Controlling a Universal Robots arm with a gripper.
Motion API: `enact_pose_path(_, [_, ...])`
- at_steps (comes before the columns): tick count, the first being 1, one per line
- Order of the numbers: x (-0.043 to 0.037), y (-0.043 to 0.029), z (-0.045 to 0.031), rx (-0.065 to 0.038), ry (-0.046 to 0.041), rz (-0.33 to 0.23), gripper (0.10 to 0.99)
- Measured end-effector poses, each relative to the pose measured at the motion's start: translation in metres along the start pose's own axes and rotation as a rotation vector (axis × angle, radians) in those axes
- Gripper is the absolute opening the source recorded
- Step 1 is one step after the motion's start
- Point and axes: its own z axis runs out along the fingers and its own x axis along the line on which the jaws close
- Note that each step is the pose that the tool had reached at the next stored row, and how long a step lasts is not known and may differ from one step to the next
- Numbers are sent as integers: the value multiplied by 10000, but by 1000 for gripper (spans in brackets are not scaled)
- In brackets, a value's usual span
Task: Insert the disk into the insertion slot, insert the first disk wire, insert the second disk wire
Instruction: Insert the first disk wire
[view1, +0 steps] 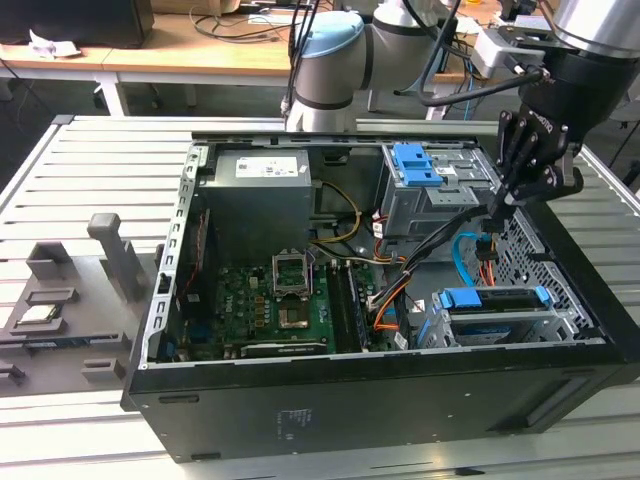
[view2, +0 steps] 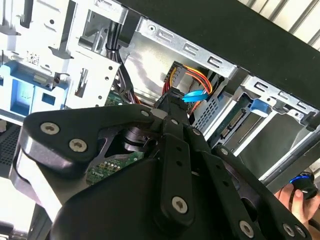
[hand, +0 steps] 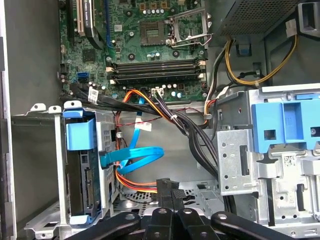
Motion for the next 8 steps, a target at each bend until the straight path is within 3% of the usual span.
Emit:
enact_pose_path(2, [-2,0,0,0,1,0,114])
enact_pose_path(5, [-4,1,1,-1,1,1,302])
enact_pose_path(8, [-21,0,25,0,7,0,302])
